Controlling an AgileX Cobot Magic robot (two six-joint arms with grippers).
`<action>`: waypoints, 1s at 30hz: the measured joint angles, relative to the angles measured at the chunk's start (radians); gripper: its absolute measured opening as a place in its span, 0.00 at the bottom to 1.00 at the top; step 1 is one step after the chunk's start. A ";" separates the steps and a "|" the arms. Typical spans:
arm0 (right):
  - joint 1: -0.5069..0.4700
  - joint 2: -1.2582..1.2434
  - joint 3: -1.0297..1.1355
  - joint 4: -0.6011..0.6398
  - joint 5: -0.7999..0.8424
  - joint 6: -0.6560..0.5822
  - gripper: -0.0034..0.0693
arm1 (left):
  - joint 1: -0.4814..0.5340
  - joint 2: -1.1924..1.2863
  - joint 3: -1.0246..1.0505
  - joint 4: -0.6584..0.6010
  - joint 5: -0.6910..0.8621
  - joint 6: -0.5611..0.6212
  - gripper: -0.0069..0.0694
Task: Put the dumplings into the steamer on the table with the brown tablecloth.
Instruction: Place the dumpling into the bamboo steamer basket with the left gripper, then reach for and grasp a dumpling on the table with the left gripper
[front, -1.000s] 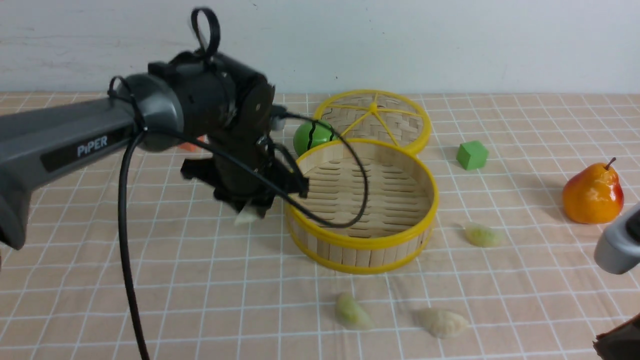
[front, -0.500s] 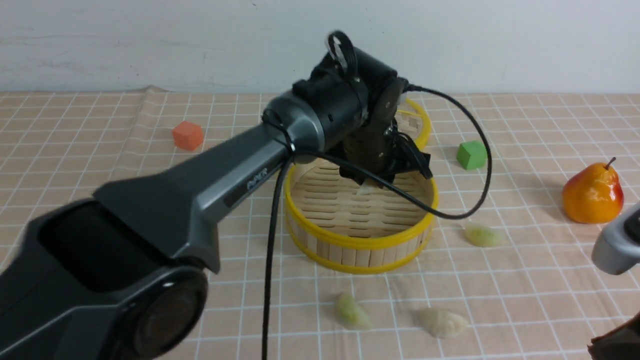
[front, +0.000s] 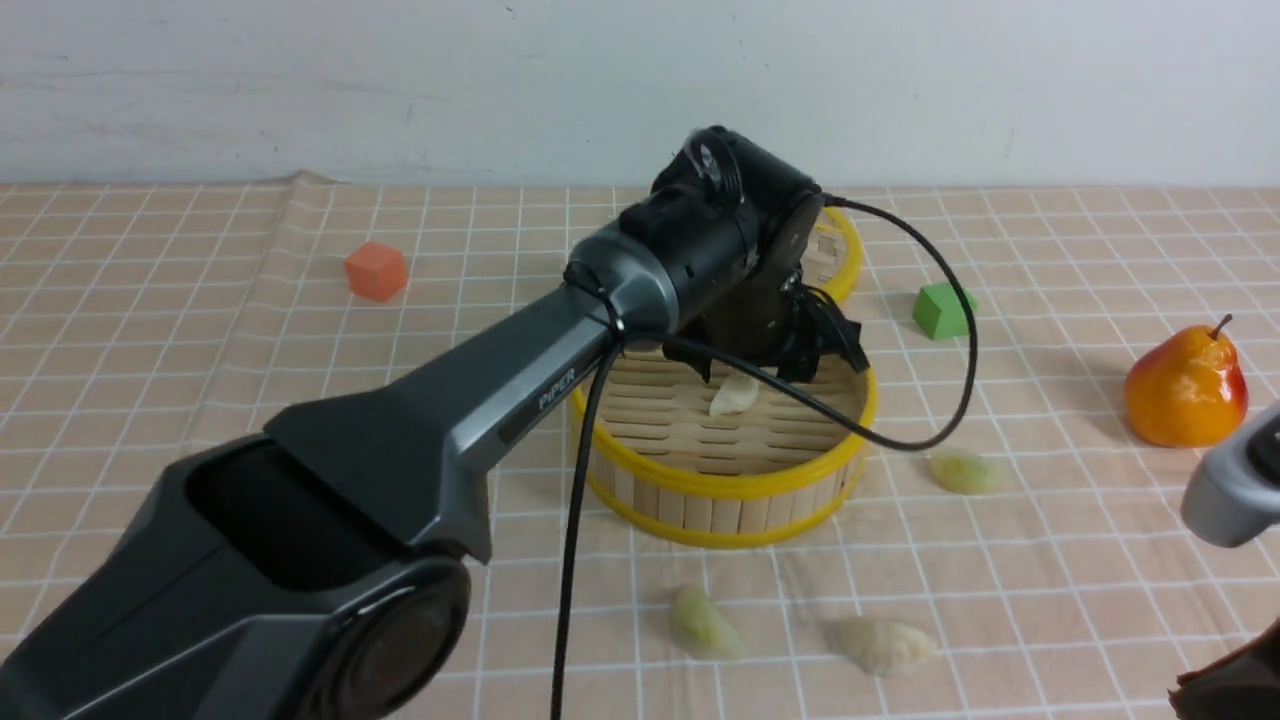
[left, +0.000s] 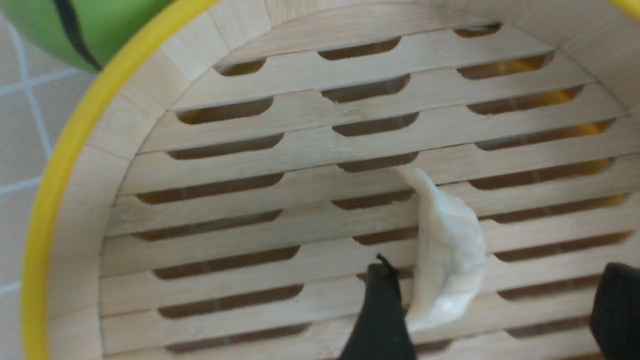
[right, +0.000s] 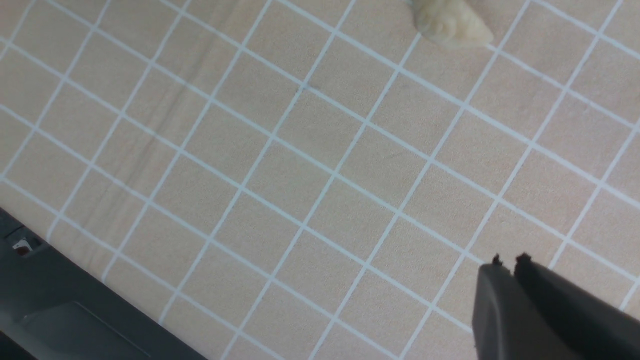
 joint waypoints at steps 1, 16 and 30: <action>0.000 0.000 0.000 0.000 -0.001 0.000 0.10 | 0.000 -0.026 0.000 -0.009 0.014 0.000 0.81; 0.000 -0.148 0.000 -0.045 0.003 0.000 0.10 | -0.010 -0.566 0.431 -0.103 0.160 0.083 0.84; 0.000 -0.259 0.000 -0.013 0.009 0.000 0.12 | -0.171 -0.588 0.961 -0.098 -0.150 -0.296 0.84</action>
